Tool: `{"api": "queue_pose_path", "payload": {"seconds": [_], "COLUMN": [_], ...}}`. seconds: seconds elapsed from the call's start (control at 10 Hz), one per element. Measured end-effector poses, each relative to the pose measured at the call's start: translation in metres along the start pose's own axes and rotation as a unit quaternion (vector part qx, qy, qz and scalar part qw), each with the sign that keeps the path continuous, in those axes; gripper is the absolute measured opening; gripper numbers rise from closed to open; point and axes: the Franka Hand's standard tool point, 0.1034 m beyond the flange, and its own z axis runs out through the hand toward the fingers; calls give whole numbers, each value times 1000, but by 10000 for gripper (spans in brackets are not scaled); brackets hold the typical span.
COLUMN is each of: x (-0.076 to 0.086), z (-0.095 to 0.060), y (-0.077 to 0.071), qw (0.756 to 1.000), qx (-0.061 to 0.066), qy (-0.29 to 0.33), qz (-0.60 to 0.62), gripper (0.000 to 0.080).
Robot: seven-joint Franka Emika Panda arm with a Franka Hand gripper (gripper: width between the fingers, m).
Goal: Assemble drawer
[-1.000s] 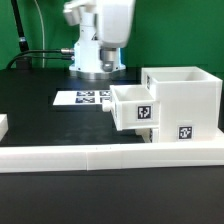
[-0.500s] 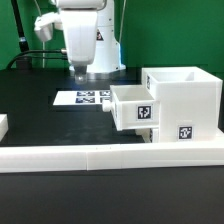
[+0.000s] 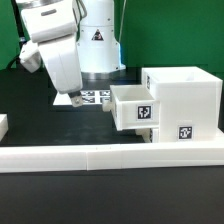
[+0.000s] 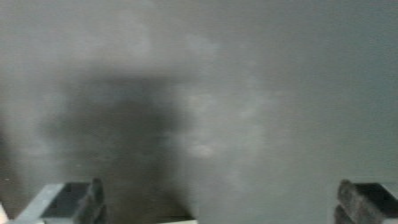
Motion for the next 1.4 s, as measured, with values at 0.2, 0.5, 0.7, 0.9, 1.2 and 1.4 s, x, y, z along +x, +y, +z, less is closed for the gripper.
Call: {"api": "queue_pose_path", "payload": {"seconds": [0.2,0.5,0.7,0.9,1.2,1.4], "x": [9,37,52,70,90,89], "z": [1,4,7,10,15,14], "y": [2,8,10,11,12,12], "qw": [1000,998,996,995,992,992], "qx": [1,3,5,8,12,12], "qy": [2,1,4,5,6,6], "qz": [15,65,88,103,123,126], "gripper": [649,649,649,649,649,649]}}
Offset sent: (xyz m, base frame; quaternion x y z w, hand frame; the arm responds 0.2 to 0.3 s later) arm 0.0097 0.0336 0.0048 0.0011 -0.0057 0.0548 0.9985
